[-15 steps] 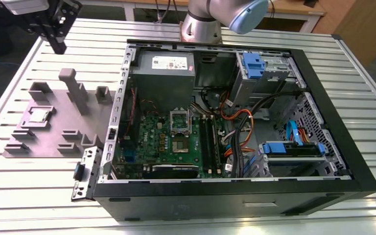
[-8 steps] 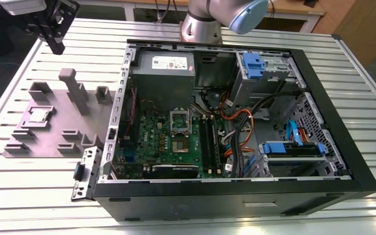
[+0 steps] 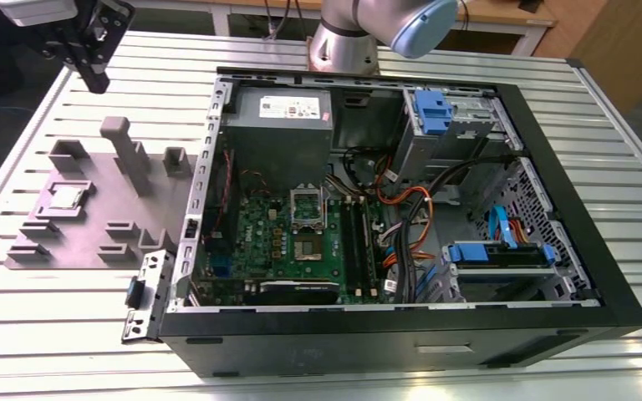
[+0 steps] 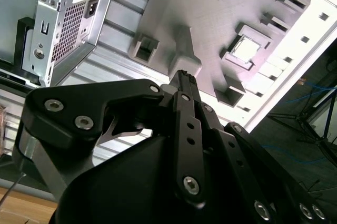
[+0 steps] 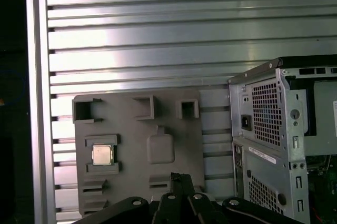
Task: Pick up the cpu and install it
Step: 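Reach for the cpu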
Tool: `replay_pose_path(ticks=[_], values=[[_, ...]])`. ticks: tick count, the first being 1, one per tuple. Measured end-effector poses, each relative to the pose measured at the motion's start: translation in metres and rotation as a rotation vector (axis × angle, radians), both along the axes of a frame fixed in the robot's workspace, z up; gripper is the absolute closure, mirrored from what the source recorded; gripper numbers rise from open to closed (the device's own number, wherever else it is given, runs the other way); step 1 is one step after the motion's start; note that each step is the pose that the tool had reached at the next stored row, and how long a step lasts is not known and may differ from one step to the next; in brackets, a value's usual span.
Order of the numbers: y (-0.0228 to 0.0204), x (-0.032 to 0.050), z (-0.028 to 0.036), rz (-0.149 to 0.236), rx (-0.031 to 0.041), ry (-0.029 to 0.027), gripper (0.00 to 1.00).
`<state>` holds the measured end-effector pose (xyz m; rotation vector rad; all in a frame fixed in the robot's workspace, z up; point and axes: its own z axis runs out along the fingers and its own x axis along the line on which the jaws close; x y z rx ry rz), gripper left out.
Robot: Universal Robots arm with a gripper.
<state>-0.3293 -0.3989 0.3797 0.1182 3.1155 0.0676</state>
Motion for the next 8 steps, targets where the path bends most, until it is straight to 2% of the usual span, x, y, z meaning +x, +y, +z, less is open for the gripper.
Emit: replay_pose_path(ticks=[8], values=[[0.0,-0.0018,-0.0004,0.0,-0.0001,0.0001,0.89]])
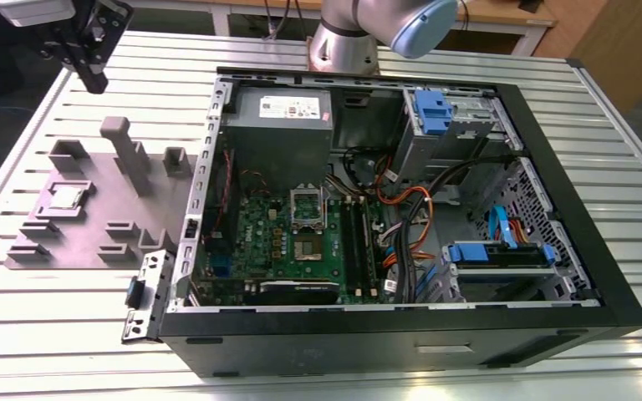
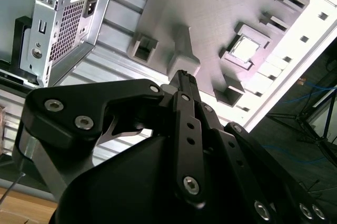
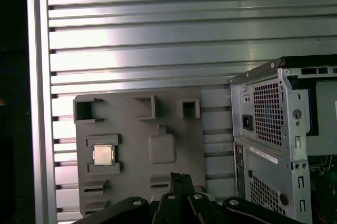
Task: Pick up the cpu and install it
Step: 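Reach for the cpu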
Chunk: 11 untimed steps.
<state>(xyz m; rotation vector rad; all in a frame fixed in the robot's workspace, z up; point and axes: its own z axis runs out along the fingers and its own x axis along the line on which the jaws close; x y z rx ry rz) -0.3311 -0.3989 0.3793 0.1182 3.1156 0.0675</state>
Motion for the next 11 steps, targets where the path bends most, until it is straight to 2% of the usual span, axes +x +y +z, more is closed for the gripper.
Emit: replay_pose_path(ticks=[11], values=[[0.0,-0.0027,-0.0006,0.0,0.0,0.0,0.89]])
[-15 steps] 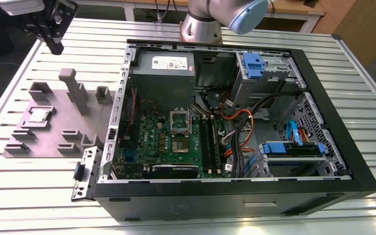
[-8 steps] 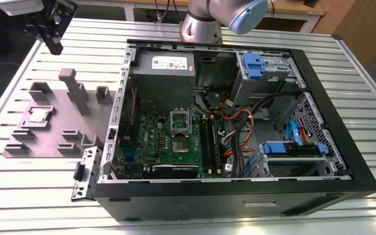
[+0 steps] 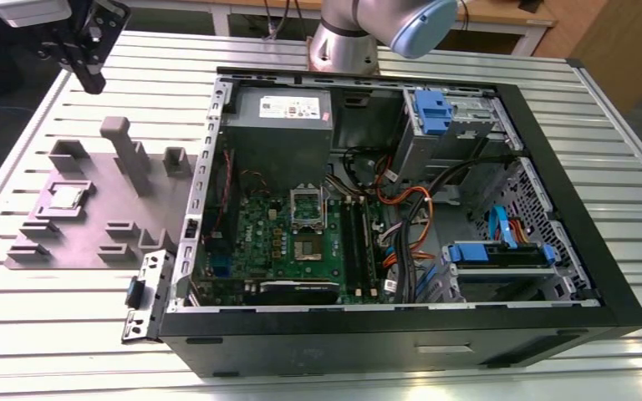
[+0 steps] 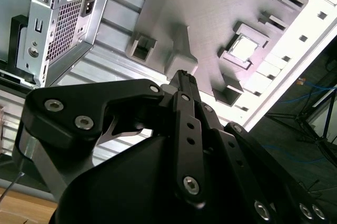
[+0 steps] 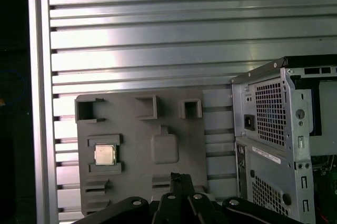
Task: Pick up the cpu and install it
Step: 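Reach for the cpu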
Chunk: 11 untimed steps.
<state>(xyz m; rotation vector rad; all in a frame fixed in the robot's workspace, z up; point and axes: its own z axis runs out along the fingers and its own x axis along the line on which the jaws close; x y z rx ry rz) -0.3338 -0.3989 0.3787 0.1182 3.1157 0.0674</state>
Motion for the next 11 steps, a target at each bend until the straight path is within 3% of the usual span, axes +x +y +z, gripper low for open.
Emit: replay_pose_path(ticks=[11], values=[[0.0,-0.0011,-0.0002,0.0,0.0,0.0,0.89]])
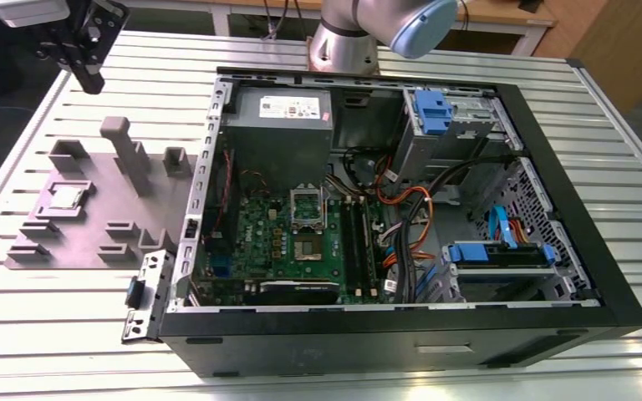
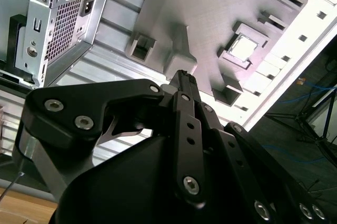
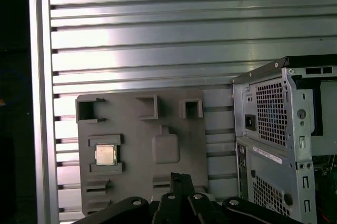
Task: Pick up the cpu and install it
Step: 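Reach for the cpu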
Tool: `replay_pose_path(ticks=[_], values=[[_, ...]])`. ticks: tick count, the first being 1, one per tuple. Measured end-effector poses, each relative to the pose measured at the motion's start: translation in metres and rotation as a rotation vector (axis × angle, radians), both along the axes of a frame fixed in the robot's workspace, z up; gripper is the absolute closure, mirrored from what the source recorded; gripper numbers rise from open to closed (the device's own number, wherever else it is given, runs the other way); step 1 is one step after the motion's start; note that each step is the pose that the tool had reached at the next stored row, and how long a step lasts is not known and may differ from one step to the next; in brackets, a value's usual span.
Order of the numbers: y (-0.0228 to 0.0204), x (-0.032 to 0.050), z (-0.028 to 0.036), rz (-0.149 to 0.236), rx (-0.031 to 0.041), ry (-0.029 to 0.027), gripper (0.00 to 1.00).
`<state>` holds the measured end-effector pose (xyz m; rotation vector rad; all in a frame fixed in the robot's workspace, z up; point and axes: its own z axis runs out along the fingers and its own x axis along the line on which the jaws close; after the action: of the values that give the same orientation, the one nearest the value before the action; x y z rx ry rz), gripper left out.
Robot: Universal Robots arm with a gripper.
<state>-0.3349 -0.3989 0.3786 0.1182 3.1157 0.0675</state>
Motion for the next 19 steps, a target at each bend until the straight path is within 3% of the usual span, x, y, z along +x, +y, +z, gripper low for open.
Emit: replay_pose_path(ticks=[4,11,19], values=[[0.0,-0.0032,-0.0001,0.0,0.0,0.0,0.89],[0.0,-0.0164,-0.0015,0.0,0.0,0.0003,0.89],[0.0,-0.0228,-0.0035,0.0,0.0,0.0026,0.89]])
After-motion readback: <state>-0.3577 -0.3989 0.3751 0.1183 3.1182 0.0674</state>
